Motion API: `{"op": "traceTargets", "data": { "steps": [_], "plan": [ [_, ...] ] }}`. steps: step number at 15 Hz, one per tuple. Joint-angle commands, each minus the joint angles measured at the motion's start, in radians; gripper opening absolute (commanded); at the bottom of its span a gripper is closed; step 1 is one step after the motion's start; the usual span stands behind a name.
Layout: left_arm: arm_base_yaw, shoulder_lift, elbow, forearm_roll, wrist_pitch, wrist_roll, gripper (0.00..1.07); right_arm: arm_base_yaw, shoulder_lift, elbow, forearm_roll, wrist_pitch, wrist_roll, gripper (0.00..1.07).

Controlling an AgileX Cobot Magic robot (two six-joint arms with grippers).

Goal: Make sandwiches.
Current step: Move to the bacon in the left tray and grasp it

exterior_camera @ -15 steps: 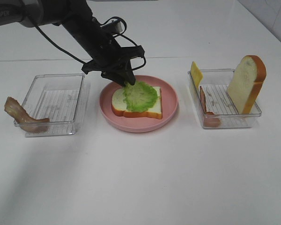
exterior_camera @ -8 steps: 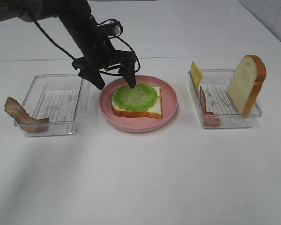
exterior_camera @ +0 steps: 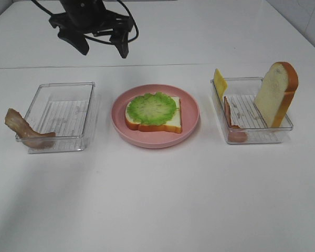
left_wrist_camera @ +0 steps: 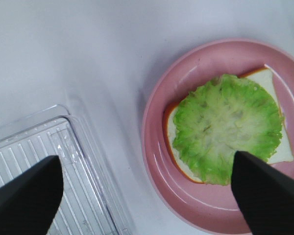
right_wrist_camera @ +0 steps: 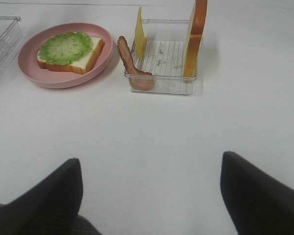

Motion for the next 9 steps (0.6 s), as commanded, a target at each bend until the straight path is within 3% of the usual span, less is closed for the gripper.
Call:
{"op": "traceTargets", "data": {
  "steps": [1,9],
  "plan": [
    [0.042,-0.104,0.057,-0.009,0.078,-0.015,0.88,-0.007,-0.013,0.003,0.007,-0.009,-0.009,0.74],
    [0.185,-0.475,0.534,0.061,0.078,-0.049,0.88,-0.007,-0.013,0.003,0.007,-0.009,-0.009,0.74]
  ]
}}
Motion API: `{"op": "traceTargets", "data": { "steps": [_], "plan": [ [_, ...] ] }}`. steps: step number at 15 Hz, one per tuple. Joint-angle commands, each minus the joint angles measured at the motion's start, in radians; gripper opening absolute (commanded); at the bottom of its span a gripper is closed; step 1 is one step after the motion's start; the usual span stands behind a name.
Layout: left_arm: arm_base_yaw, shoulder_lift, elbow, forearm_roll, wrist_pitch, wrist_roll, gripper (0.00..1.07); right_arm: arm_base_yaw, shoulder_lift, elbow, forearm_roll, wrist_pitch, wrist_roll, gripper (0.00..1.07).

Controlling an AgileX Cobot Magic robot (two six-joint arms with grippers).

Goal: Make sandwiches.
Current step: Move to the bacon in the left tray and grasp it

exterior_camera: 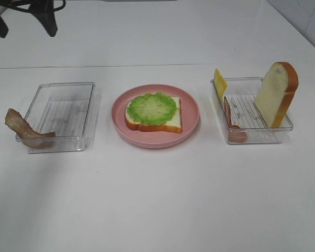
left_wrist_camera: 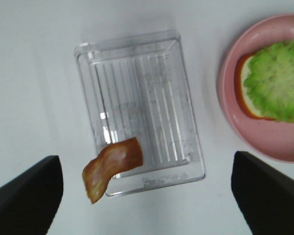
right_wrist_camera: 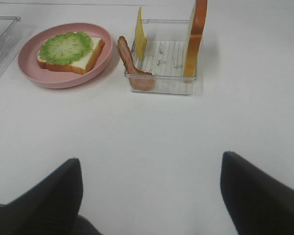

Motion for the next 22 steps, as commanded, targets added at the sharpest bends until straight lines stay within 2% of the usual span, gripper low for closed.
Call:
{"op": "traceTargets", "data": {
  "steps": [1,2,3,4,7,9,10,16,18,22],
  "plan": [
    [0.015,-0.074,0.129,0.040,0.077,-0.031,0.88,-0.007,-0.013,0.003,0.007,-0.009,-0.009,0.74],
    [0.015,-0.083,0.153,0.053,0.077,-0.033,0.88,-0.007,-0.013,0.003,0.007,-0.009,-0.009,0.74],
    [0.015,-0.092,0.258,0.089,0.076,-0.058,0.88,-0.007,-0.013,0.003,0.007,-0.009,-0.009,0.74],
    [0.015,-0.090,0.303,0.089,0.072,-0.058,0.88,-0.007,-0.013,0.003,0.007,-0.009,-0.009,0.74],
    [0.015,-0.063,0.370,0.090,0.016,-0.074,0.87,-0.007,-0.013,0.003,0.007,-0.009,-0.009,0.74],
    [0.015,-0.013,0.371,0.091,-0.020,-0.089,0.85,-0.007,-0.013,0.003,0.007,-0.009,-0.009,0.74],
    [0.015,0.028,0.371,0.091,-0.051,-0.095,0.80,-0.007,-0.013,0.003,0.007,-0.009,-0.009,0.74],
    [0.015,0.155,0.371,0.098,-0.162,-0.096,0.72,-0.007,-0.013,0.003,0.007,-0.009,-0.009,0.74],
    [0.015,0.166,0.371,0.098,-0.207,-0.096,0.65,-0.007,-0.013,0.003,0.007,-0.009,-0.009,0.74],
    [0.015,0.164,0.371,0.098,-0.235,-0.096,0.36,-0.007,-0.013,0.003,0.007,-0.009,-0.009,0.74]
  ]
}}
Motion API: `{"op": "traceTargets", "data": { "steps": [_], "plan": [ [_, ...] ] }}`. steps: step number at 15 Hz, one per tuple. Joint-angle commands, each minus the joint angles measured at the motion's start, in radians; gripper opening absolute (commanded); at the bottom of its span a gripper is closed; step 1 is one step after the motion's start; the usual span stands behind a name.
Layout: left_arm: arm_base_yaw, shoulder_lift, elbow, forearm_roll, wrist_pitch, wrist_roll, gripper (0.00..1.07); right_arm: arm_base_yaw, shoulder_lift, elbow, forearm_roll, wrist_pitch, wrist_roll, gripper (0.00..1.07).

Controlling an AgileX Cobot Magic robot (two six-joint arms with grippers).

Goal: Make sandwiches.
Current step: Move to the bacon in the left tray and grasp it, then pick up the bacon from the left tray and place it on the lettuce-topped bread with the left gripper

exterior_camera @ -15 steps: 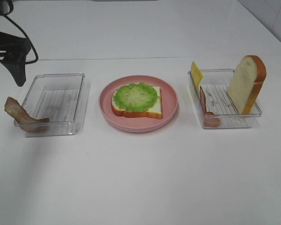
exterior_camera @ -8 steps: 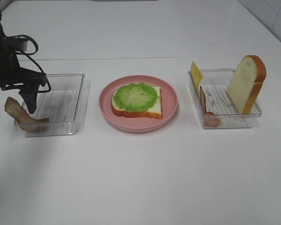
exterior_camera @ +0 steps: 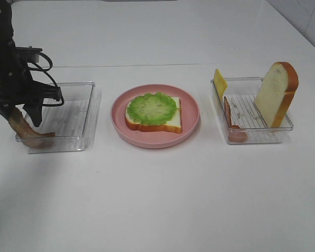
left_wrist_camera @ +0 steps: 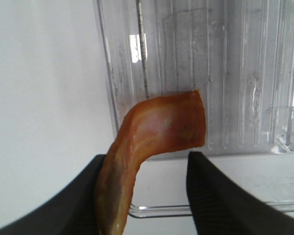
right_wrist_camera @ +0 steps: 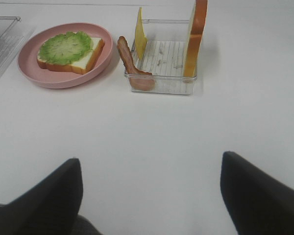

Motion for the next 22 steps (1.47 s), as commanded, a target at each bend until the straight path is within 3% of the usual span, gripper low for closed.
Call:
{"op": "traceTargets", "data": {
  "steps": [1,3,5,9,13,15,16,19,22],
  "plan": [
    [0.003,0.000,0.008,0.005,-0.008,-0.010,0.29,-0.007,-0.013,0.003,0.007,-0.009,-0.009,0.74],
    [0.003,0.000,0.008,0.005,-0.007,-0.010,0.20,-0.007,-0.013,0.003,0.007,-0.009,-0.009,0.74],
    [0.003,0.000,0.008,0.005,-0.005,-0.008,0.00,-0.007,-0.013,0.003,0.007,-0.009,-0.009,0.74],
    [0.003,-0.024,-0.013,-0.033,0.003,0.014,0.00,-0.007,-0.013,0.003,0.007,-0.009,-0.009,0.74],
    [0.003,-0.069,-0.104,-0.229,0.002,0.105,0.00,-0.007,-0.013,0.003,0.007,-0.009,-0.009,0.74],
    [-0.003,-0.069,-0.169,-0.401,-0.008,0.189,0.00,-0.007,-0.013,0.003,0.007,-0.009,-0.009,0.74],
    [-0.029,-0.068,-0.226,-0.550,-0.036,0.266,0.00,-0.007,-0.013,0.003,0.007,-0.009,-0.009,0.74],
    [-0.080,-0.068,-0.261,-0.690,-0.121,0.296,0.00,-0.007,-0.013,0.003,0.007,-0.009,-0.009,0.74],
    [-0.136,-0.057,-0.266,-0.741,-0.205,0.299,0.00,-0.007,-0.013,0.003,0.007,-0.009,-0.009,0.74]
  ]
}}
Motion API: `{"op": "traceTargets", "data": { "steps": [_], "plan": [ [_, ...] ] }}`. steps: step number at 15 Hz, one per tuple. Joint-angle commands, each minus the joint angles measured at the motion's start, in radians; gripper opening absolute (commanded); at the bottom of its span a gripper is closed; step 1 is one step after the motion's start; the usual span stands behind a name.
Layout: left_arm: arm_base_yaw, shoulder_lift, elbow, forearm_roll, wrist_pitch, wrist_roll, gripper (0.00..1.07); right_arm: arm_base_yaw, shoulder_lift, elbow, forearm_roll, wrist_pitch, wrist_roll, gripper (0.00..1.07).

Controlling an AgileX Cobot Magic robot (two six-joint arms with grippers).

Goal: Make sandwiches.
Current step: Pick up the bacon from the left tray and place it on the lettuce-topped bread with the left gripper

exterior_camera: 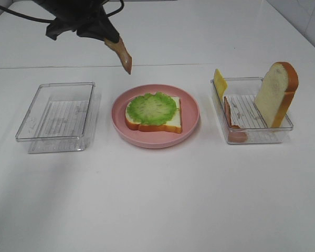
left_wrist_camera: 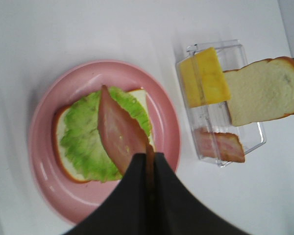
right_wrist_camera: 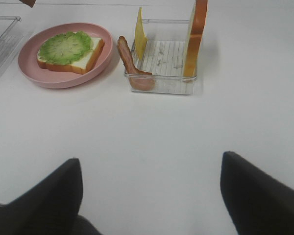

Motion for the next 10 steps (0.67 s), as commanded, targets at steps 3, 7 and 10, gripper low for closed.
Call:
{"op": "traceTargets", "data": {
  "steps": [3,7,10],
  "plan": [
    [-0.090,0.084,-0.048,-0.107,-0.069,0.011,0.00,-0.007,-0.013,0.003,0.006,-0.009,-0.009,0.74],
    [-0.165,0.219,-0.134,-0.150,-0.055,0.011,0.00,-0.007,-0.013,0.003,0.006,-0.009,-0.009,0.74],
    [-0.169,0.264,-0.143,-0.138,-0.041,0.011,0.00,-0.007,-0.013,0.003,0.006,-0.009,-0.009,0.74]
  ]
}}
